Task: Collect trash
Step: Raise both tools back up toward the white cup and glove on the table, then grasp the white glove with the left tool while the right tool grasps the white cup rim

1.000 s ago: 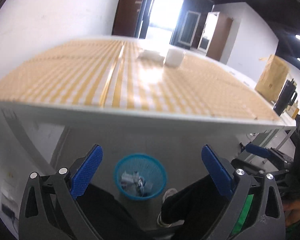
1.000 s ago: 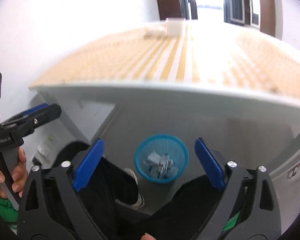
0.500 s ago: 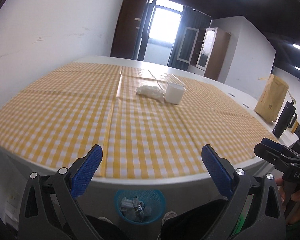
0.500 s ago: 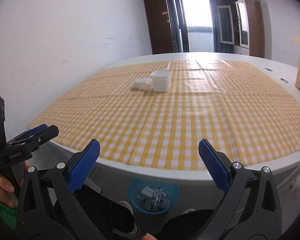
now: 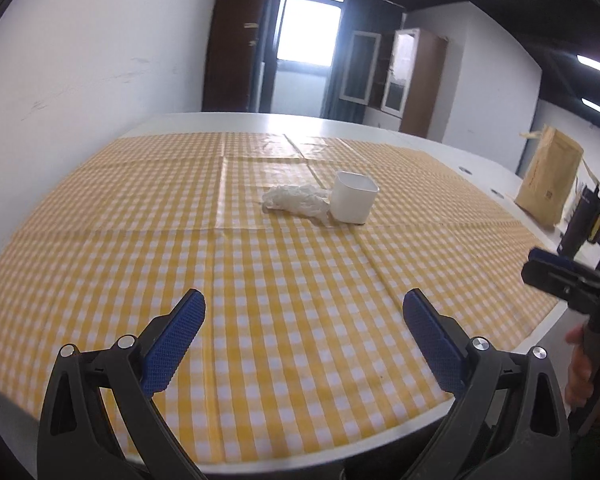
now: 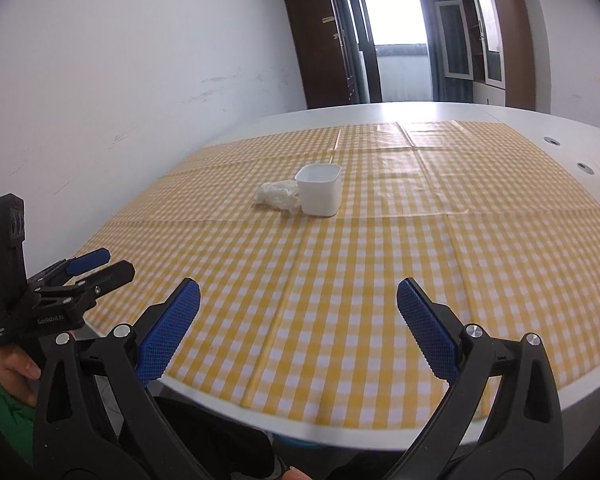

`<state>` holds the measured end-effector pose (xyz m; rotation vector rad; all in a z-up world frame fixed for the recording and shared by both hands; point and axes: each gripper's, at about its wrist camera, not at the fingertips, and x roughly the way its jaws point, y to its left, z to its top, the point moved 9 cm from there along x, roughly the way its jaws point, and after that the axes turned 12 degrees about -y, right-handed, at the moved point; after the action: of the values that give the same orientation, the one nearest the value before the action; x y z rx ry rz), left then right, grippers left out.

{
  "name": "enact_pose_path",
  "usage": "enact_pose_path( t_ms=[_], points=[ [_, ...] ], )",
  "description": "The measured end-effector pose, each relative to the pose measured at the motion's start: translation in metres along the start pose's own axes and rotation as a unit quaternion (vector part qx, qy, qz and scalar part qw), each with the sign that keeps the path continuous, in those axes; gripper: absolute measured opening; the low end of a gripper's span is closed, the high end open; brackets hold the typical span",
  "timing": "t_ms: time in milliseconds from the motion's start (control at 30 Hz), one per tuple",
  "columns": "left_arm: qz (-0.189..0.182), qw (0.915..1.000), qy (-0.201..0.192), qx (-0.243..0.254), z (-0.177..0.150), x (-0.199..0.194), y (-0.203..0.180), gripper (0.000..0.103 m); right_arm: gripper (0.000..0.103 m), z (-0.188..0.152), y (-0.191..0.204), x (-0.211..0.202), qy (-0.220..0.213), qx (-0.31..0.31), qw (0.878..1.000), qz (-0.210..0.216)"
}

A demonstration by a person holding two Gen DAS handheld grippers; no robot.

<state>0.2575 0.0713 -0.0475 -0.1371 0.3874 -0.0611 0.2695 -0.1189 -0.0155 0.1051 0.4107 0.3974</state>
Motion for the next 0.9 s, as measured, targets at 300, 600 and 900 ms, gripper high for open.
enact_pose_path(
  t_ms=[300,600,900],
  points=[
    [-0.019,0.9984,0.021,0.049,0.020,0.047,0.003,0.097,0.094,0.038,-0.013,0.041,0.009,-0.004,1.000,-0.011],
    [-0.013,0.9969,0.045,0.064,0.034,0.097,0.016,0.097,0.092,0.062,-0.028,0.096,0.030,0.000,0.999,-0.014],
    [0.002,0.9984,0.050,0.027,0.052,0.153,0.034,0.097,0.080,0.070,-0.040,0.165,0.072,0.037,0.997,-0.001]
  ],
)
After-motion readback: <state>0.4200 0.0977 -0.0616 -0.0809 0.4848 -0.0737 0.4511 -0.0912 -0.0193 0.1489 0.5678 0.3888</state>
